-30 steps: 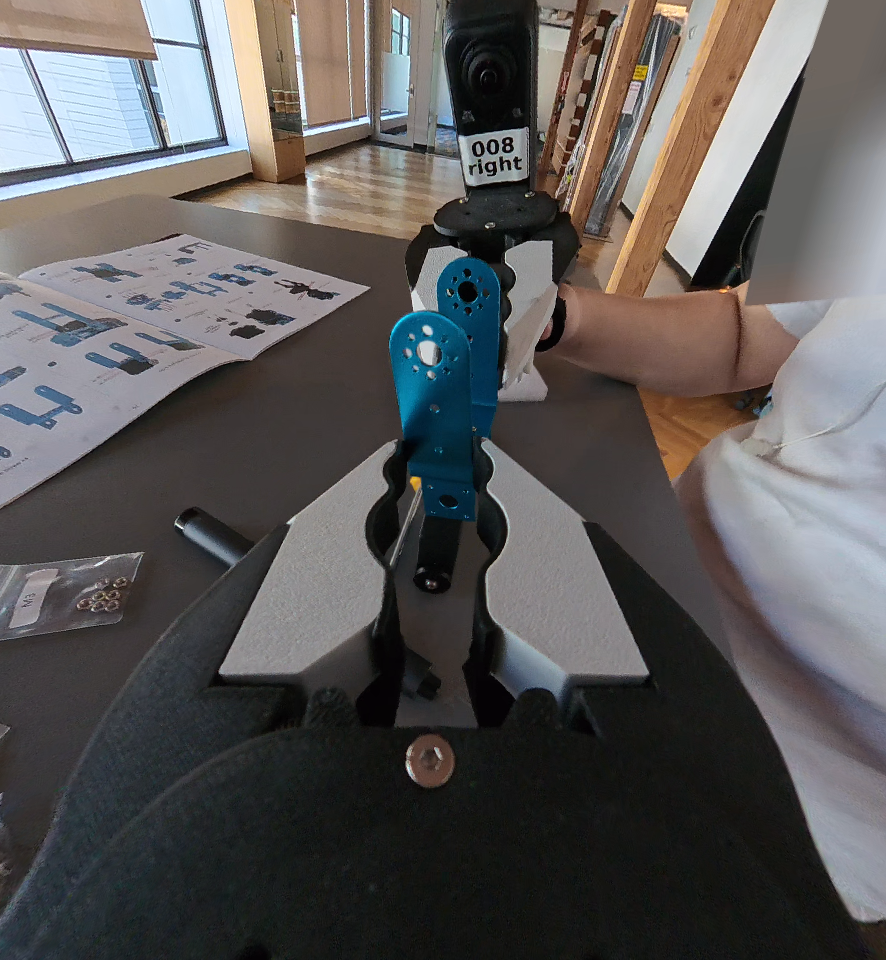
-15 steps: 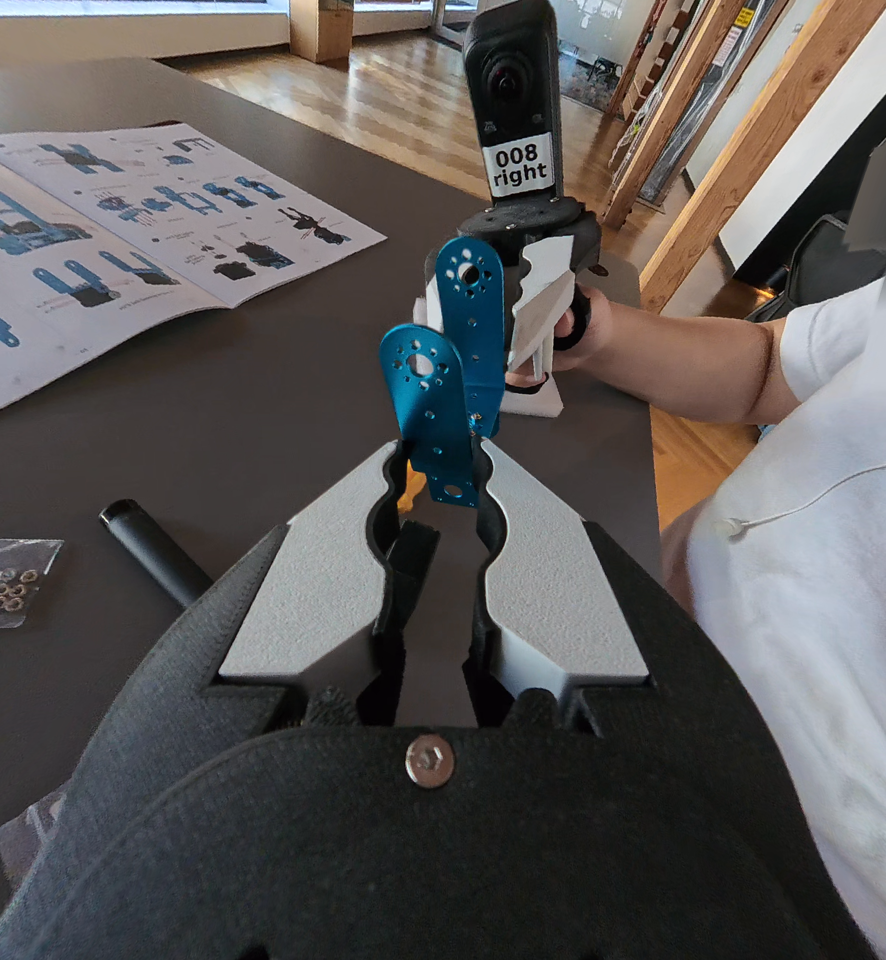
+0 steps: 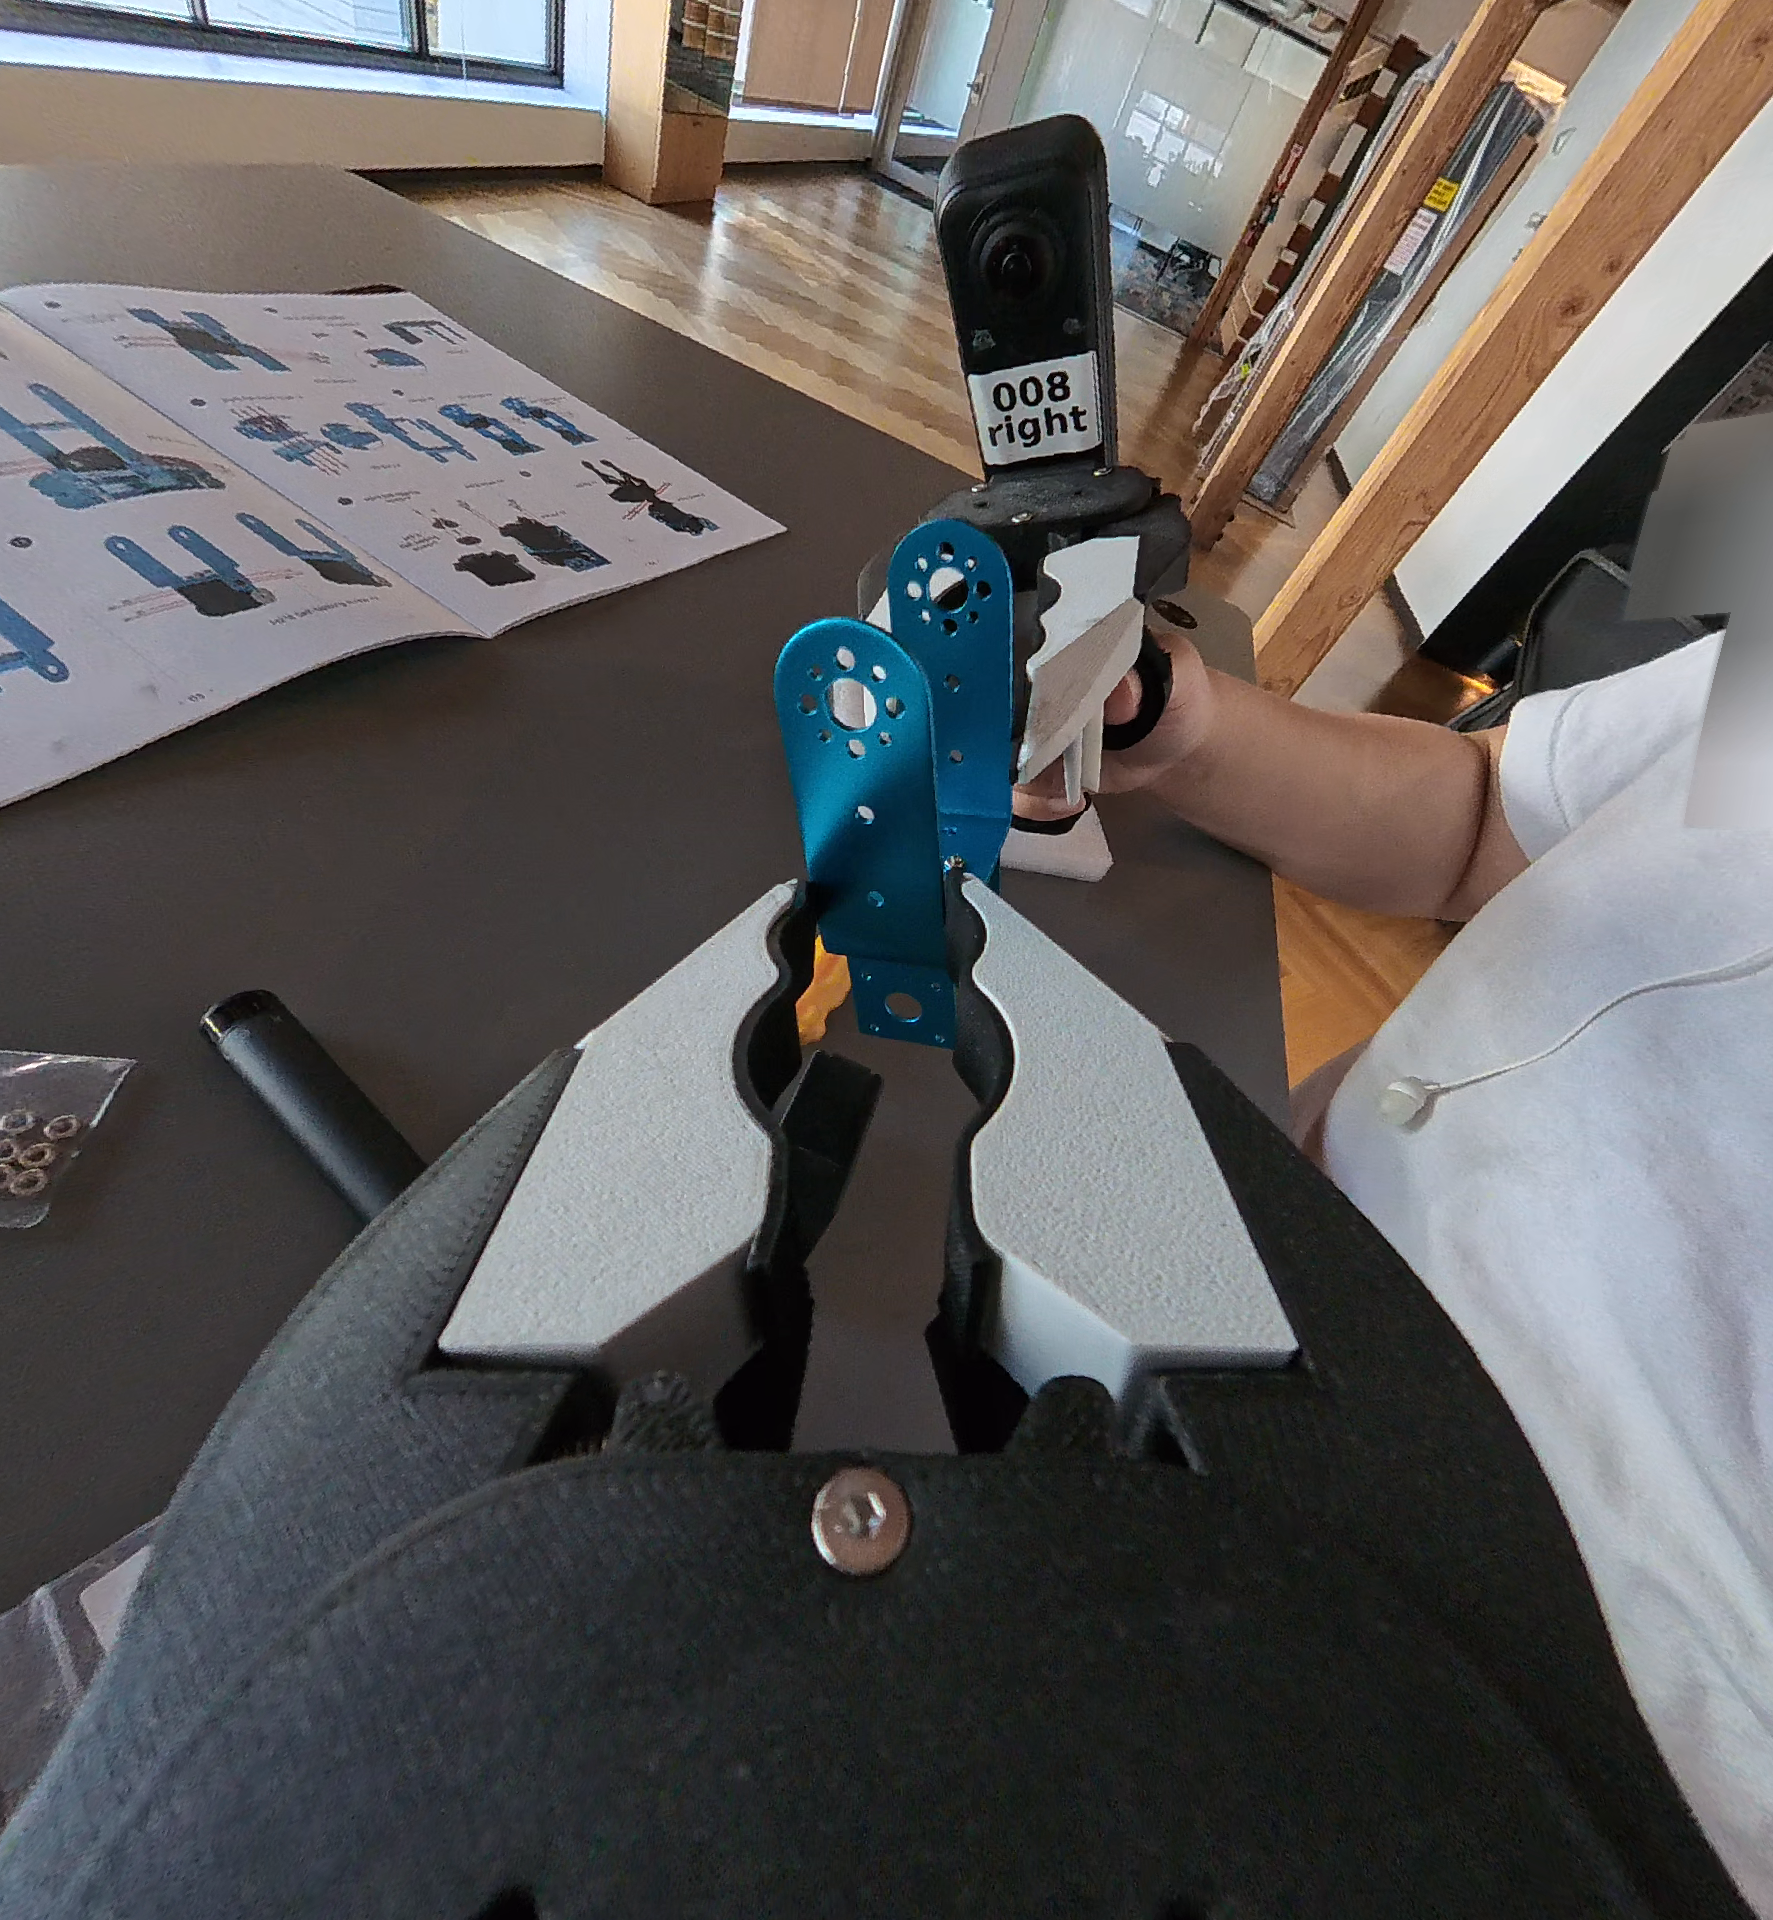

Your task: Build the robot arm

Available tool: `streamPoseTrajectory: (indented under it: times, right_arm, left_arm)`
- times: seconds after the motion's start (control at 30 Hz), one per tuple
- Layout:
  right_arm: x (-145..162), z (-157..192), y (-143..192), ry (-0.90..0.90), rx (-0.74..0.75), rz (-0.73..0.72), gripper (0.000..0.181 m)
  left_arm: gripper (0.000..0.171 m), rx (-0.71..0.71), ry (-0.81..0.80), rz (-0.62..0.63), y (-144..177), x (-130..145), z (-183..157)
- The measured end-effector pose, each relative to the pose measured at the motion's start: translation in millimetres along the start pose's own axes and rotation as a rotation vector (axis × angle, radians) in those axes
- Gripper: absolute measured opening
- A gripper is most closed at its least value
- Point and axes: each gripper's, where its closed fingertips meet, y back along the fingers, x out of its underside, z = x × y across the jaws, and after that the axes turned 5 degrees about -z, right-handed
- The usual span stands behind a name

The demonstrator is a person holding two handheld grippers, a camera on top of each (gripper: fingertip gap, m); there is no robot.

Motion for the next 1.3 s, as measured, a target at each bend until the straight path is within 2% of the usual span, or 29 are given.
streamPoseTrajectory:
  times: [0.4, 0.6, 0.9, 1.13, 1.17, 1.3]
  right_arm:
    - [-5.0, -5.4, -9.8, -0.016, -0.007, 0.031, 0.026]
    - [-2.9, -7.2, -6.7, -0.065, -0.014, 0.039, 0.026]
    - [12.5, -3.8, -17.6, -0.037, -0.054, 0.206, 0.026]
    - [24.5, -1.2, -20.4, 0.011, -0.114, 0.276, 0.023]
    - [25.1, -0.3, -18.1, 0.028, -0.120, 0.279, 0.013]
    - [8.9, 15.5, -16.4, -0.014, -0.177, 0.172, 0.003]
  left_arm:
    - [0.024, -0.010, 0.068, -0.036, 8.1, -4.6, 9.0]
    - [0.024, -0.011, 0.071, -0.015, 5.0, -3.7, 9.6]
    - [0.023, 0.012, 0.098, -0.041, 12.2, -8.6, 14.3]
    - [0.022, 0.017, 0.104, -0.040, 7.2, -9.9, 19.2]
    - [0.021, 0.024, 0.103, -0.035, 5.8, -9.5, 18.2]
    - [0.002, -0.031, 0.036, 0.055, -8.4, 8.7, 24.6]
